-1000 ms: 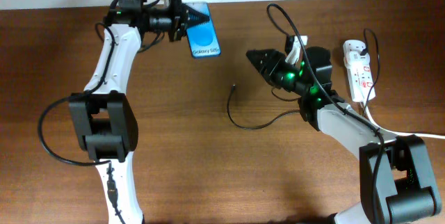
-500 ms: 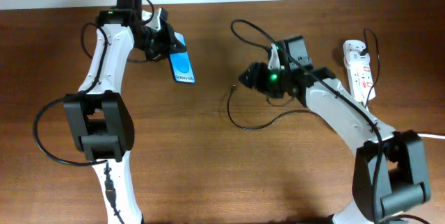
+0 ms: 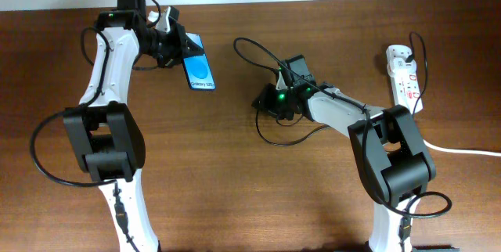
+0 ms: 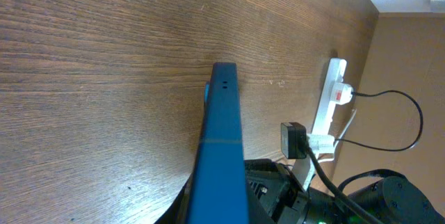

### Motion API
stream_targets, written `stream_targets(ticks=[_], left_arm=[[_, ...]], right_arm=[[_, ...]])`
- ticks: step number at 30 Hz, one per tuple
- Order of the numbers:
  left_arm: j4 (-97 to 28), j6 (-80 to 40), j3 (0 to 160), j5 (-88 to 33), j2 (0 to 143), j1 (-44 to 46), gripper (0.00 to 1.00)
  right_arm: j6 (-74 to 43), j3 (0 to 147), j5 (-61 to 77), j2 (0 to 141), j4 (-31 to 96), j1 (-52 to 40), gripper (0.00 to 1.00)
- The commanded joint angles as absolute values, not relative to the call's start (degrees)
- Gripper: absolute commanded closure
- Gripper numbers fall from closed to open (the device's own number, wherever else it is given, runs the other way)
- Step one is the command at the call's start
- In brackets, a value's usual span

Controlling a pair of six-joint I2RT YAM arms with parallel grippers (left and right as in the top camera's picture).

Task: Plug charger to phone and switch on socket
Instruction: 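Grasp the black USB-C cable end with right gripper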

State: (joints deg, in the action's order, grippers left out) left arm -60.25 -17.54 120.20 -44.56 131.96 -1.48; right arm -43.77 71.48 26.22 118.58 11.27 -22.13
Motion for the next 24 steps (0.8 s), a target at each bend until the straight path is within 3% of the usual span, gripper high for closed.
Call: stream_targets(ticks=[1,5,7,9,11,13,16,19,22,24], left_arm=[[-60.2,-17.3,120.5,-46.7,130.1,-1.7,1.0],[-60.3,-17.3,120.5,-46.7,130.1,-1.7,1.0],[-60.5,-17.3,120.5,-46.7,130.1,-1.7,1.0],[-60.5,-17.3,120.5,-46.7,130.1,-1.7,1.0],[-60.7,-17.3,120.5,-46.7,130.1,-1.7,1.0],[-60.9,-17.2,120.5,-48.1,130.1,-1.7,1.0],[-60.0,-15.5,120.5,-57.5,130.1,-1.7,1.0],[-59.8,-15.5,120.5,-64.3,130.1,-1.7,1.0],[-58.9,-15.1,120.5,-68.8,130.1,-1.7,1.0],[-58.8,-11.6,120.5,-73.3,130.1,-1.5,1.0]], right_arm=[[-44.0,72.0,26.7,119.7,10.1,-22.5,0.69],[-45.7,72.0,26.6,121.4,9.4,-22.5,0.7],[-45.8,72.0,26.8,121.6,9.4,-22.5,0.78],[-45.7,71.9,26.8,121.6,9.4,-22.5,0.95],[-42.3,72.0,30.5,121.3,9.1,-22.1,0.96],[-31.3,72.0,41.3,117.8,7.6,-20.5,0.96],[-19.5,72.0,52.4,108.9,8.4,-19.8,0.96],[-11.0,72.0,54.9,98.3,20.3,-19.8,0.96],[-7.5,71.4,54.9,92.0,32.2,-19.8,0.96],[-10.2,67.5,54.9,88.2,32.1,-19.8,0.96]])
